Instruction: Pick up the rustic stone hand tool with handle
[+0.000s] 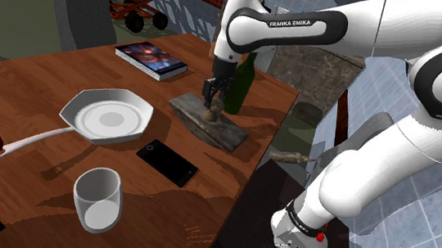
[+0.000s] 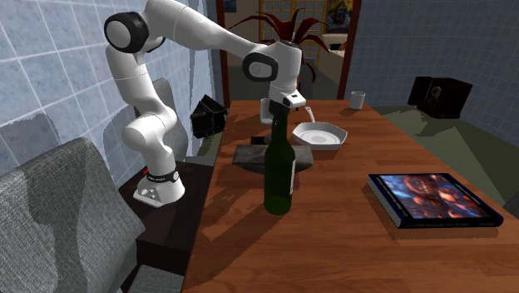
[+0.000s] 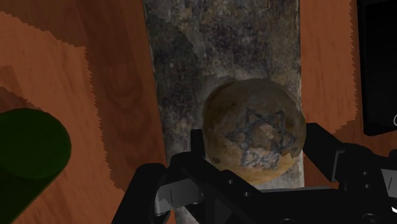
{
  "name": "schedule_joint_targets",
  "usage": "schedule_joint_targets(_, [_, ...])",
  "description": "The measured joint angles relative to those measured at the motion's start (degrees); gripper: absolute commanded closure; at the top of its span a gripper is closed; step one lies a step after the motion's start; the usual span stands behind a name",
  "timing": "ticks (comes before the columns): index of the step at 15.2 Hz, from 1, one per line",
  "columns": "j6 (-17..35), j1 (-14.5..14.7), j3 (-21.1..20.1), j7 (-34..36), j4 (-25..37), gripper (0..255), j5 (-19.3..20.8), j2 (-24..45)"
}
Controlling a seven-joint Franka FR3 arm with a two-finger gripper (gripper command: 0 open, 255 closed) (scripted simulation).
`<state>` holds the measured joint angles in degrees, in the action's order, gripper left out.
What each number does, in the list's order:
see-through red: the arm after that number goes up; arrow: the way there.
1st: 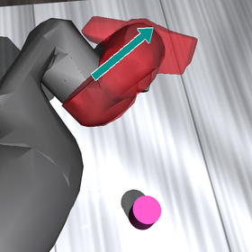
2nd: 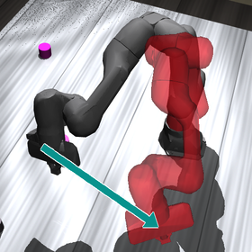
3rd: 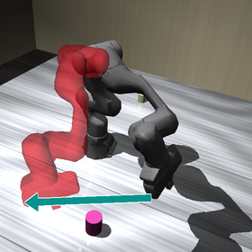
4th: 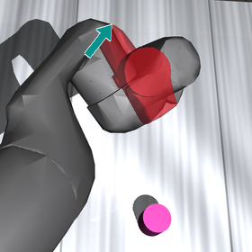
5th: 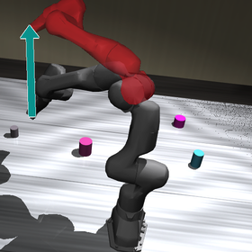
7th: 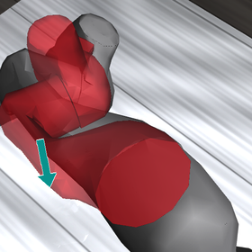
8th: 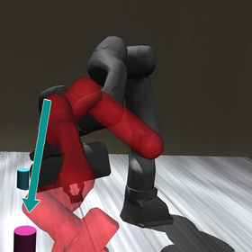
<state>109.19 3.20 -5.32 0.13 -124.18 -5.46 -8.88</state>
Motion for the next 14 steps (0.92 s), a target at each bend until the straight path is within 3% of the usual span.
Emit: schedule_joint_targets(14, [-10.19, -0.07, 0.17, 0.69, 8.54, 255, 0.13, -1.64])
